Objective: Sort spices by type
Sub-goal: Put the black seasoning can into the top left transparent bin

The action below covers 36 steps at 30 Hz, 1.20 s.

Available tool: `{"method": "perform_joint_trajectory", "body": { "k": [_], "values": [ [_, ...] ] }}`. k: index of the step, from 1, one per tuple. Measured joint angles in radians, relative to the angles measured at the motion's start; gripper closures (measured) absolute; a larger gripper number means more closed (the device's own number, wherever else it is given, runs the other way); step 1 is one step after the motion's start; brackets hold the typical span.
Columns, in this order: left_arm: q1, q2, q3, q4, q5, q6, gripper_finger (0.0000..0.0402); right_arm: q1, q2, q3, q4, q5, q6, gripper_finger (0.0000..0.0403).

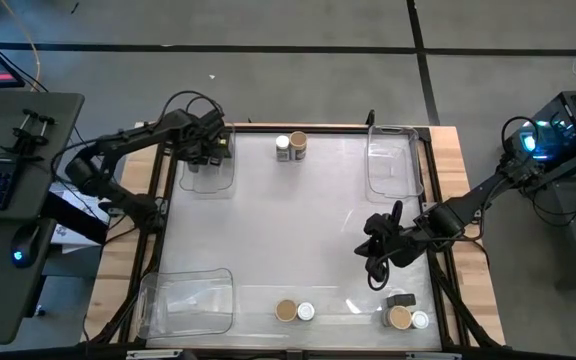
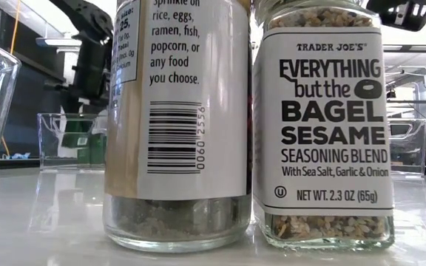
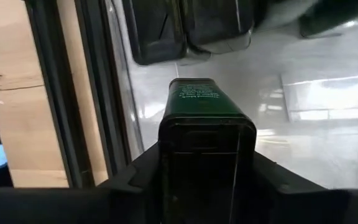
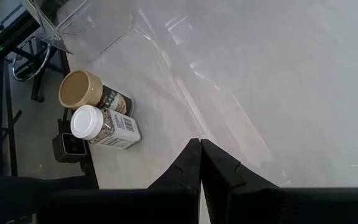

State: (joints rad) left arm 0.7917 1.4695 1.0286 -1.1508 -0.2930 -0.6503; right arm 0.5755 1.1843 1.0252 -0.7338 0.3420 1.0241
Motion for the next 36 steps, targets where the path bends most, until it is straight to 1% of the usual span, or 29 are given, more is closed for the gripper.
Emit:
{"method": "perform_joint_trajectory", "body": {
  "k": [3, 7, 12, 18, 23, 32, 36],
  "values": [
    [0.019, 0.035, 0.0, 0.01, 0.008, 0.0, 0.0251, 0.0, 0.0, 0.0, 0.006, 0.0, 0.0, 0.0403],
    [0.036, 0.056, 0.0, 0.019, 0.026, 0.0, 0.0247, 0.0, 0.0, 0.0, 0.014, 0.0, 0.0, 0.0403],
    [0.042, 0.055, 0.0, 0.022, 0.023, 0.0, 0.0245, 0.0, 0.0, 0.0, 0.015, 0.0, 0.0, 0.0403],
    [0.051, 0.055, 0.011, 0.018, 0.022, 0.036, 0.0244, 0.0, 0.0, 0.0, 0.015, 0.0, -0.001, 0.0403],
    [0.07, 0.055, 0.038, 0.008, 0.057, 0.069, 0.0242, 0.0, 0.0, 0.0, 0.015, 0.0, -0.003, 0.0403],
    [0.086, 0.054, 0.11, -0.029, 0.059, 0.086, 0.0196, 0.0, 0.0, 0.0, 0.014, 0.0, -0.013, 0.0403],
    [0.086, 0.054, 0.165, -0.033, 0.056, 0.087, 0.0184, 0.0, 0.0, 0.0, 0.014, 0.0, -0.037, 0.0403]
  ]
}}
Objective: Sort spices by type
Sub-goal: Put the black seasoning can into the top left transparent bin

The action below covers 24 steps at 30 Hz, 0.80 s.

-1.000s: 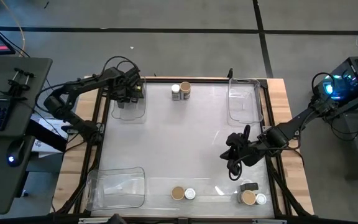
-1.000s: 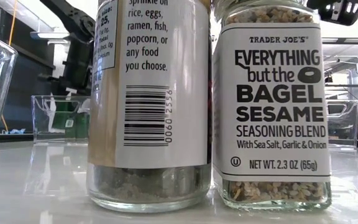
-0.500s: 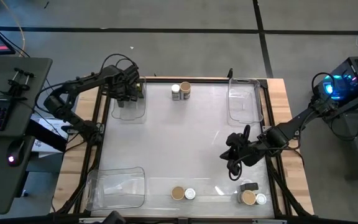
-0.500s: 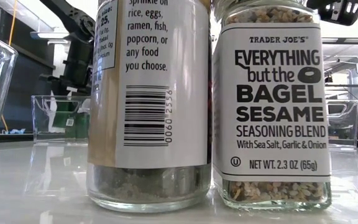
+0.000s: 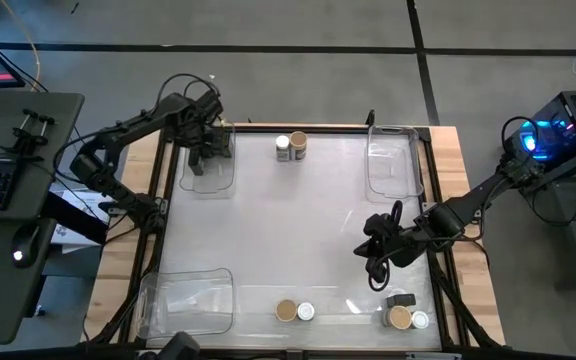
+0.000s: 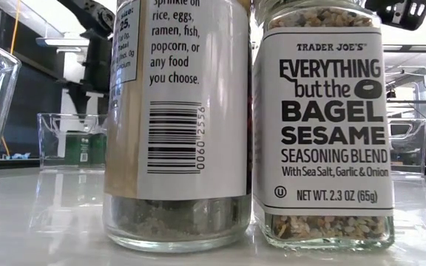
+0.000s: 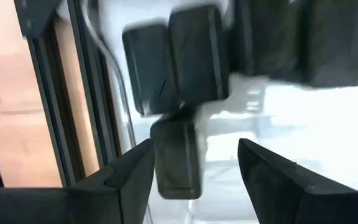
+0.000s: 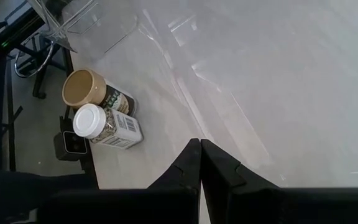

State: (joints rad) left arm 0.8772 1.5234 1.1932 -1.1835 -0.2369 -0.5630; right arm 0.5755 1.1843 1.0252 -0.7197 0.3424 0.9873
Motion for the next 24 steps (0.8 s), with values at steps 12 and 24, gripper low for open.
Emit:
{"method": "perform_joint_trajectory", "body": {
  "k": [12, 24],
  "values": [
    [-0.265, -0.038, 0.093, 0.123, 0.142, 0.025, 0.0185, 0.0, 0.0, 0.0, 0.0, 0.031, 0.001, 0.0403],
    [-1.079, -0.07, -0.037, 0.635, 0.073, -0.028, 0.0186, 0.079, 0.011, 0.0, -0.021, -0.378, 0.148, 0.0403]
  ]
}}
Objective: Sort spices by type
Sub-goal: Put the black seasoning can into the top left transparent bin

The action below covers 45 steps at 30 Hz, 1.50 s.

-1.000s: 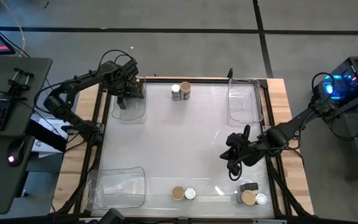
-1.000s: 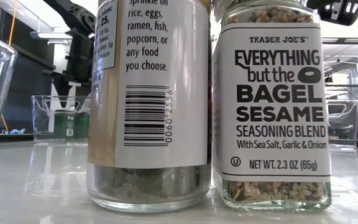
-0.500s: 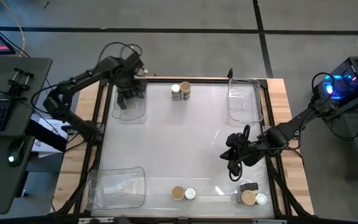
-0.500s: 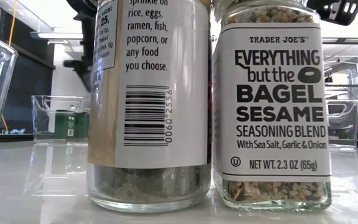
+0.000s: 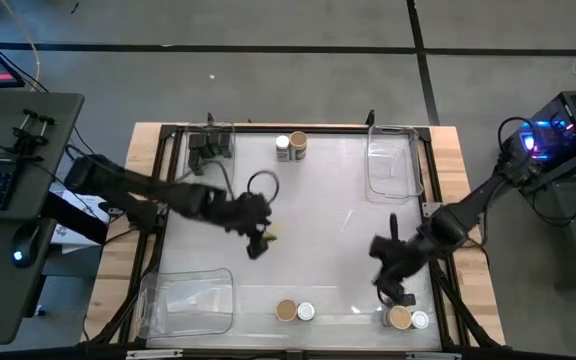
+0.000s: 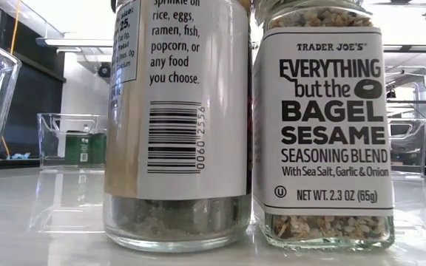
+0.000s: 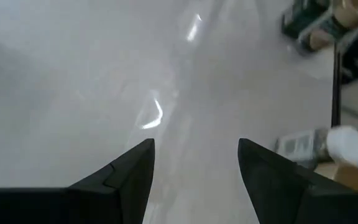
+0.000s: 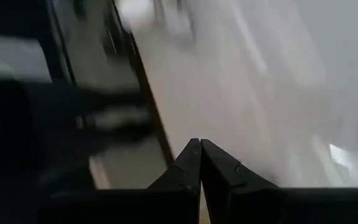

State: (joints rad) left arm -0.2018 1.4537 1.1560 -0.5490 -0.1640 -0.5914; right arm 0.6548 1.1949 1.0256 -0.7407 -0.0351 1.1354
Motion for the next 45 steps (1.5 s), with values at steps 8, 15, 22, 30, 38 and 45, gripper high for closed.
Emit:
{"method": "perform_joint_trajectory", "body": {
  "k": [8, 15, 22, 30, 38, 45],
  "values": [
    [-0.149, -0.074, 0.019, 0.114, -0.215, -0.079, 0.0265, 0.228, 0.049, 0.0, -0.084, -0.135, 0.32, 0.0403],
    [-0.112, -0.153, 0.071, 0.056, -0.426, 0.153, 0.0391, 0.35, 0.055, 0.0, -0.234, -0.069, 0.619, 0.0403],
    [-0.108, -0.211, 0.068, 0.309, -0.241, 0.319, 0.0401, 0.341, 0.055, -0.062, -0.216, 0.003, 0.734, 0.0403],
    [-0.138, -0.26, 0.069, 0.515, -0.114, 0.431, 0.0401, 0.325, 0.054, -0.207, 0.071, -0.021, 0.836, 0.0403],
    [-0.14, -0.264, 0.068, 0.457, -0.119, 0.459, 0.0401, 0.319, 0.053, -0.222, 0.012, -0.008, 0.826, 0.0403],
    [-0.14, -0.265, 0.068, 0.457, -0.119, 0.439, 0.0401, 0.219, 0.052, -0.22, -0.031, -0.005, 0.656, 0.0403]
  ]
}}
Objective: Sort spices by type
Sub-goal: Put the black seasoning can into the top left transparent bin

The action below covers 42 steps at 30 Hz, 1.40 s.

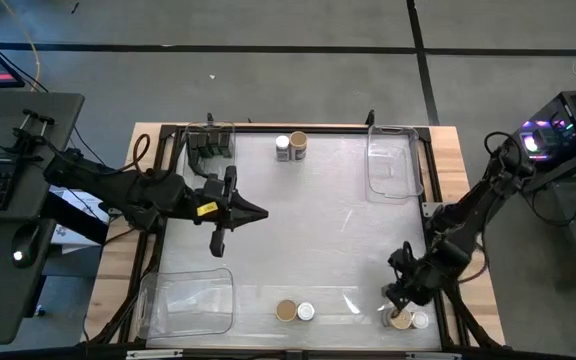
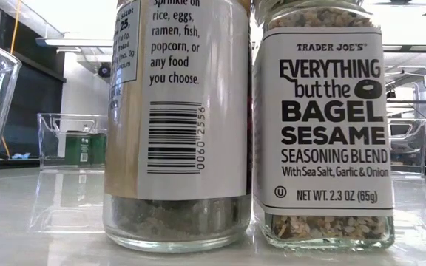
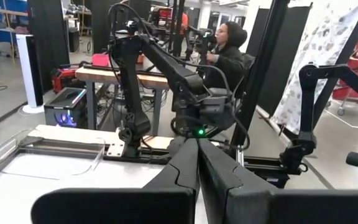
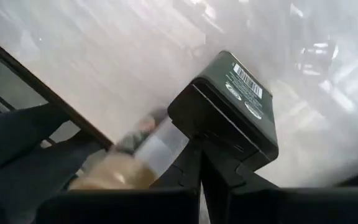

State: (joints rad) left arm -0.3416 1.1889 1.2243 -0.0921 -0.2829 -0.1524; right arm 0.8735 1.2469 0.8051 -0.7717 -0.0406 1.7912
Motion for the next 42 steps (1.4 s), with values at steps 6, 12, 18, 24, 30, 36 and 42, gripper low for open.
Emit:
{"method": "perform_joint_trajectory", "body": {
  "k": [6, 12, 18, 24, 30, 36, 42],
  "values": [
    [0.0, 0.0, 0.0, 0.0, 0.0, -0.003, 0.0401, -0.166, 0.001, 0.0, -0.018, 0.068, -0.226, 0.0403],
    [0.0, 0.0, 0.0, 0.0, 0.0, -0.002, 0.0401, -0.363, 0.003, -0.003, 0.027, 0.12, -0.47, 0.0403],
    [0.0, 0.0, 0.0, -0.009, -0.001, -0.002, 0.0401, -0.558, 0.049, -0.004, 0.141, 0.122, -0.698, 0.0403],
    [0.0, 0.0, 0.0, -0.046, -0.001, -0.001, 0.0401, -0.714, 0.198, 0.007, 0.426, 0.092, -0.883, 0.0403],
    [0.0, -0.007, 0.0, -0.052, -0.001, 0.0, 0.0401, -0.824, 0.396, 0.122, 0.667, 0.085, -1.011, 0.0403],
    [0.001, -0.043, 0.0, -0.075, -0.001, 0.05, 0.0401, -0.883, 0.597, 0.366, 0.648, 0.013, -1.178, 0.0403],
    [0.001, -0.104, 0.0, -0.127, -0.003, 0.069, 0.0401, -0.89, 0.618, 0.562, 0.56, -0.009, -1.351, 0.0403]
  ]
}}
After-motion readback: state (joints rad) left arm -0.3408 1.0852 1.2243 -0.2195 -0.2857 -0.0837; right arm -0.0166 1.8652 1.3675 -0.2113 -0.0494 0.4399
